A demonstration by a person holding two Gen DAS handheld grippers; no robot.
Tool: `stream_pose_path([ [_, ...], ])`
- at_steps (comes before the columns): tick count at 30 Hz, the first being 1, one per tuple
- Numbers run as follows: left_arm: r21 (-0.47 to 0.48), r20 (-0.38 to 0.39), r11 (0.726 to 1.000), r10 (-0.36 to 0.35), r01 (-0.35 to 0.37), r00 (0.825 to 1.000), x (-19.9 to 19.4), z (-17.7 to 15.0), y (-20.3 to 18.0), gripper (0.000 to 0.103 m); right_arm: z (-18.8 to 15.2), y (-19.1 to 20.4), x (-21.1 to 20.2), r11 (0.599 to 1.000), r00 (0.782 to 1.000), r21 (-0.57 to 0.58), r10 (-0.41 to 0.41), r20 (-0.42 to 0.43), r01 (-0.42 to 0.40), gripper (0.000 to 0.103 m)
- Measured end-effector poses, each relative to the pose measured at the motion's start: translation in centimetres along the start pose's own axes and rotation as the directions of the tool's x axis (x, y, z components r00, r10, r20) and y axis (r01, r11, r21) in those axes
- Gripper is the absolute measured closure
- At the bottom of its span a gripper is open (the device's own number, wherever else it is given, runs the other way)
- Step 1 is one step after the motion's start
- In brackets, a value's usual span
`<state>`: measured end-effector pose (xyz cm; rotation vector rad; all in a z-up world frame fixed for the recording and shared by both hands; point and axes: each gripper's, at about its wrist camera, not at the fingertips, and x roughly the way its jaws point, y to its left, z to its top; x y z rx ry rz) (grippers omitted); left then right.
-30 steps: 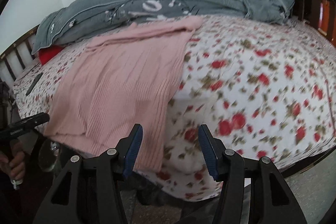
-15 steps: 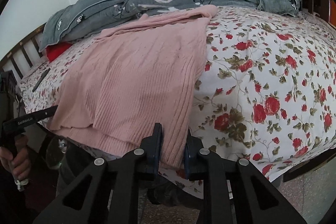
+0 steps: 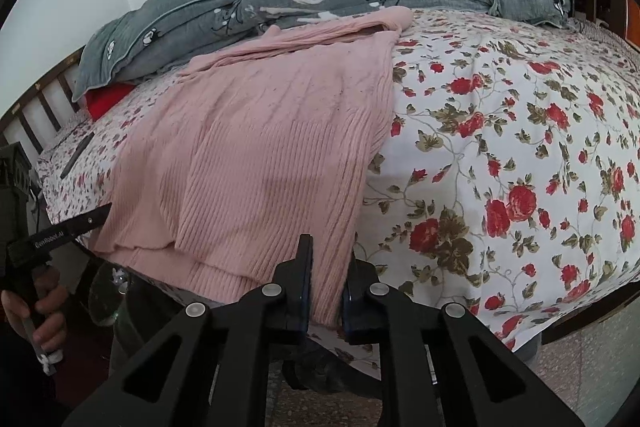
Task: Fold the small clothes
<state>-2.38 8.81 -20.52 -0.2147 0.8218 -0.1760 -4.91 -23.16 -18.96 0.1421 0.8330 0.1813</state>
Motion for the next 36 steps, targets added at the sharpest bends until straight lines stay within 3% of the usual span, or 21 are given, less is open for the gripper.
stream_pose_path([
  [4, 0.029, 0.013, 0.999, 0.025, -0.025, 1.000, 0.0, -0.2, -0.3, 0.088, 0.2, 0.0, 0.1, 1.000, 1.000, 0.010, 0.007, -0.008, -0.007, 0.091],
  [11, -0.060, -0.020, 0.996, -0.067, 0.065, 0.998, -0.1, 0.2, 1.8, 0.090, -0.1, 0.6, 0.1, 0.999, 0.999, -0.018, -0.037, 0.021, 0.037, 0.091],
  [20, -0.107, -0.029, 0.990, -0.100, 0.097, 0.995, -0.2, 0.0, 2.4, 0.090, 0.1, 0.4, 0.0, 1.000, 1.000, -0.010, -0.029, 0.003, 0.029, 0.090],
  [25, -0.095, -0.013, 0.991, -0.099, 0.098, 0.995, -0.5, -0.6, 2.4, 0.090, -0.1, 0.0, -0.2, 1.000, 1.000, -0.021, -0.012, 0.001, 0.012, 0.088],
  [28, -0.109, -0.018, 0.989, -0.102, 0.099, 0.995, -0.3, -0.3, 2.3, 0.090, 0.0, 0.2, -0.1, 1.000, 1.000, -0.013, -0.005, 0.002, 0.005, 0.079],
  [31, -0.133, -0.018, 0.986, -0.099, 0.096, 0.995, -0.2, -0.2, 2.3, 0.091, -0.1, 1.1, 0.0, 0.998, 0.999, -0.044, -0.035, 0.010, 0.036, 0.078],
  [34, -0.140, -0.028, 0.987, -0.084, 0.079, 0.996, -0.3, -0.1, 2.4, 0.094, -0.4, 2.0, 0.0, 0.991, 0.997, -0.109, -0.078, 0.017, 0.080, 0.083],
  [36, -0.137, -0.030, 0.987, -0.091, 0.086, 0.995, -0.5, -0.1, 2.5, 0.094, -0.5, 2.1, -0.1, 0.990, 0.998, -0.125, -0.063, 0.010, 0.064, 0.091],
])
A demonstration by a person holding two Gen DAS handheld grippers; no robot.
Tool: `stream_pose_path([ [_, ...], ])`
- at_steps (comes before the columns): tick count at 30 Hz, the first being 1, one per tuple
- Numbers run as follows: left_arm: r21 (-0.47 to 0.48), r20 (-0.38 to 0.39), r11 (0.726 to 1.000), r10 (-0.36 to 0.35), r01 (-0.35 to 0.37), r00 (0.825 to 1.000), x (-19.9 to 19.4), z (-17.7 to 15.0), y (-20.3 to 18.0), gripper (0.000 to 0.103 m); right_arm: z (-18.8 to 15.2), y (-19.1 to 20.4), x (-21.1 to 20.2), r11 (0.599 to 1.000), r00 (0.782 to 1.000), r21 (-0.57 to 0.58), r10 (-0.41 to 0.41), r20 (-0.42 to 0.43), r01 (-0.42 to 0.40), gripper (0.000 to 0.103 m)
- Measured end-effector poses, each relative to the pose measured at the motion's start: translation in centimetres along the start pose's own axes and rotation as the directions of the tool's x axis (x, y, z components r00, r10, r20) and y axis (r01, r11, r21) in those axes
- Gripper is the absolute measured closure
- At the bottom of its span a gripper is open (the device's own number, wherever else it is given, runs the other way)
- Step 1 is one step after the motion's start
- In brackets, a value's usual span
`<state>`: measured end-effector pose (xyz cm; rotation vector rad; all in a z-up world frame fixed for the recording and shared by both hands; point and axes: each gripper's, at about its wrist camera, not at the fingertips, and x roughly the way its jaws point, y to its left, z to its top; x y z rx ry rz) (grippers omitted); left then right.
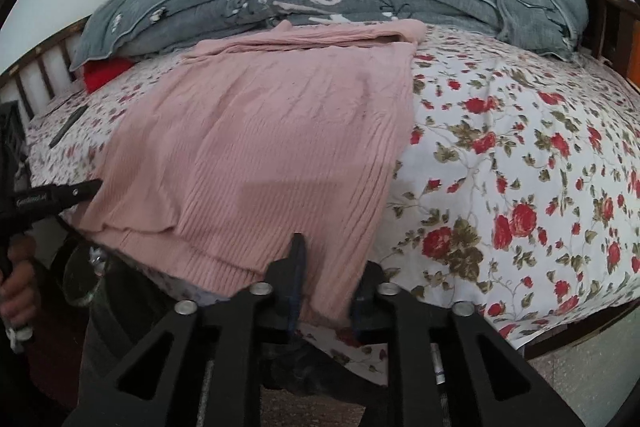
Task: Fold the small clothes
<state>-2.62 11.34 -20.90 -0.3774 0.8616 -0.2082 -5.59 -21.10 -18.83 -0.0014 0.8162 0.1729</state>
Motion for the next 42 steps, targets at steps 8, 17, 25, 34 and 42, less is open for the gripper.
stream_pose_path([
  [8, -0.041, 0.018, 0.998, -0.039, 0.040, 0.999, -1.8, 0.4, 0.6, 0.095, 0.2, -1.9, -0.7, 0.988, 0.997, 0.133, 0.083, -0.008, -0.081, 0.098],
  [17, -0.076, 0.063, 0.992, -0.097, 0.102, 0.993, -4.5, 1.8, 0.1, 0.096, 2.0, -2.8, -3.8, 0.956, 0.981, 0.219, 0.187, 0.056, -0.195, 0.098],
  [25, -0.107, 0.086, 0.982, -0.145, 0.154, 0.986, -6.6, 3.7, 0.4, 0.096, 4.6, -4.1, -5.7, 0.897, 0.951, 0.317, 0.284, 0.119, -0.307, 0.098],
  [34, -0.111, 0.132, 0.977, -0.167, 0.183, 0.977, -8.0, 6.4, 0.4, 0.097, 7.5, -5.4, -6.9, 0.838, 0.912, 0.360, 0.371, 0.176, -0.411, 0.098],
  [42, -0.114, 0.159, 0.970, -0.194, 0.213, 0.968, -7.7, 9.6, -0.5, 0.097, 10.3, -5.5, -7.7, 0.836, 0.902, 0.340, 0.386, 0.196, -0.431, 0.098],
])
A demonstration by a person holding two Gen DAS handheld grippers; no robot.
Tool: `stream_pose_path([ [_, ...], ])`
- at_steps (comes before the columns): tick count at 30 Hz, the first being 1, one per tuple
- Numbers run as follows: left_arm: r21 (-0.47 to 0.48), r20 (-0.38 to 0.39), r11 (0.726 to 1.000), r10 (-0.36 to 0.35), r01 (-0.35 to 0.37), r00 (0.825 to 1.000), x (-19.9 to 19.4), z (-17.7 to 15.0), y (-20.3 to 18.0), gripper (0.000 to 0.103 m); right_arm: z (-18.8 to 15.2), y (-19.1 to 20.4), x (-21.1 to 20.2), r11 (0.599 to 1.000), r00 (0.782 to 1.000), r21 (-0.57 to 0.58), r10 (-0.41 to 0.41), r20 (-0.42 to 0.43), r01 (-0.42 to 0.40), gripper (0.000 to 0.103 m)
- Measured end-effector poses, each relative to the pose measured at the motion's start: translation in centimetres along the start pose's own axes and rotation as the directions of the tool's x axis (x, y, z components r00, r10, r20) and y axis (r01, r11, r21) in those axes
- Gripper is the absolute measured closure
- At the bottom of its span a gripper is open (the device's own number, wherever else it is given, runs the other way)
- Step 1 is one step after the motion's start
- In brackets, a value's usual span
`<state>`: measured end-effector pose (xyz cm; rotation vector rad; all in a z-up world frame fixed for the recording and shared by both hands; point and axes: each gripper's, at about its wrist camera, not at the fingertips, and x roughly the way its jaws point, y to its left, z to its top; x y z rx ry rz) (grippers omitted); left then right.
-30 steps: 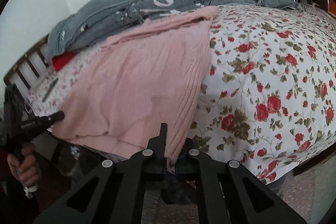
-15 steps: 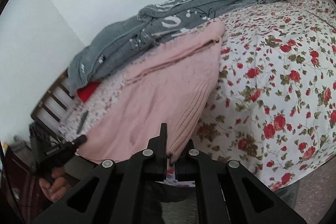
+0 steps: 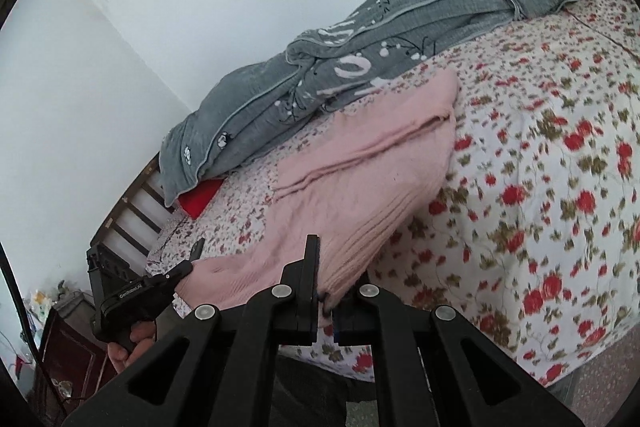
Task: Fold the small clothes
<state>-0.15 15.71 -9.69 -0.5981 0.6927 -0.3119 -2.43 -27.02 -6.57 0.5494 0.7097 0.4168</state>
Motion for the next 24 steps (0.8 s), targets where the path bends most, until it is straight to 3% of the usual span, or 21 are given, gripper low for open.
stream_pose_path([
  [11, 0.016, 0.058, 1.000, 0.019, -0.020, 0.998, 2.7, 6.2, -0.9, 0.097, 7.1, 1.6, 2.4, 0.999, 1.000, -0.045, 0.007, 0.023, -0.006, 0.098],
  [24, -0.022, 0.037, 0.998, 0.063, -0.062, 0.997, 11.7, 13.3, 0.6, 0.097, 14.9, -0.1, 9.6, 0.999, 1.000, -0.046, -0.016, 0.025, 0.017, 0.098],
])
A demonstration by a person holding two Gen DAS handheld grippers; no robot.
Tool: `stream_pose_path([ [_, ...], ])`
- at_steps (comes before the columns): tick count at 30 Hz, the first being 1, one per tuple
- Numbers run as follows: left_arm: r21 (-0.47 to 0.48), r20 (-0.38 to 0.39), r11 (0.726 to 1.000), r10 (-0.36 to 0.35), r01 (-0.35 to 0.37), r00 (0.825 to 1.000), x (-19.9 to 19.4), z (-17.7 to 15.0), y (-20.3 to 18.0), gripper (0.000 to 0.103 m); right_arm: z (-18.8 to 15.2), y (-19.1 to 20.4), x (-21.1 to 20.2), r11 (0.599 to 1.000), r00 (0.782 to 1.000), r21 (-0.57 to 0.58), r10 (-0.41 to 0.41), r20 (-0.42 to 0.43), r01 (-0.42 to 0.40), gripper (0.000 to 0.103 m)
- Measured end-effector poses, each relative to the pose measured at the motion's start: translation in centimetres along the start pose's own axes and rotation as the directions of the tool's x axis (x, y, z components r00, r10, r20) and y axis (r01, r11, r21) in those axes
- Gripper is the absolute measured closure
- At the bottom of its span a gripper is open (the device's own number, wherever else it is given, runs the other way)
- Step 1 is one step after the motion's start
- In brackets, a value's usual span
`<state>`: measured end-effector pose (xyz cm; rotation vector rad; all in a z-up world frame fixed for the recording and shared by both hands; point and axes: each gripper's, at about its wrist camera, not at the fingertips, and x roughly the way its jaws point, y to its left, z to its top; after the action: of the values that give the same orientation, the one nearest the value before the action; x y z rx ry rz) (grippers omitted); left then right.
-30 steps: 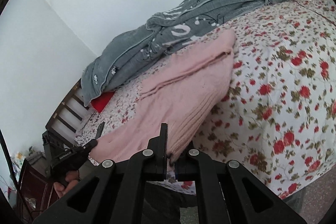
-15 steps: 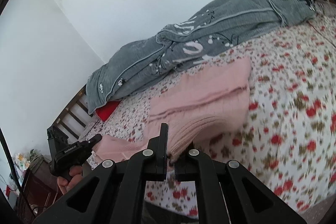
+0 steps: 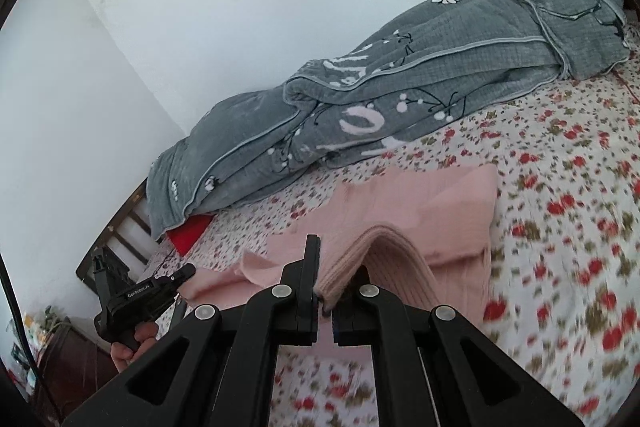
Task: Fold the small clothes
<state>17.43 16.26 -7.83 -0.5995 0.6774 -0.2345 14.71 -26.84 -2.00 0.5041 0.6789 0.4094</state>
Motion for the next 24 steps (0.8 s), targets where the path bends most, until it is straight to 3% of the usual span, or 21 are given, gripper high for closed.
stream_pose_path([
  [8, -0.014, -0.041, 0.999, 0.036, -0.037, 0.999, 7.5, 3.4, 0.5, 0.097, 4.1, -3.0, 7.0, 0.999, 0.999, 0.042, -0.020, -0.047, 0.022, 0.098],
  [14, -0.016, -0.053, 0.994, 0.109, -0.110, 0.993, 12.4, 5.9, 2.0, 0.097, 6.5, -6.3, 12.6, 0.993, 0.993, 0.097, -0.065, -0.095, 0.074, 0.098],
  [18, -0.046, -0.089, 0.987, 0.152, -0.156, 0.984, 15.4, 7.3, 3.4, 0.094, 6.9, -9.6, 16.7, 0.975, 0.976, 0.173, -0.104, -0.189, 0.137, 0.090],
  [20, -0.047, -0.110, 0.984, 0.167, -0.173, 0.980, 16.0, 7.7, 3.8, 0.079, 7.0, -10.7, 17.3, 0.974, 0.974, 0.182, -0.099, -0.204, 0.137, 0.088],
  [24, 0.013, -0.126, 0.985, 0.172, -0.172, 0.977, 16.7, 7.2, 3.7, 0.076, 7.2, -11.1, 16.5, 0.977, 0.974, 0.120, -0.152, -0.169, 0.174, 0.065],
])
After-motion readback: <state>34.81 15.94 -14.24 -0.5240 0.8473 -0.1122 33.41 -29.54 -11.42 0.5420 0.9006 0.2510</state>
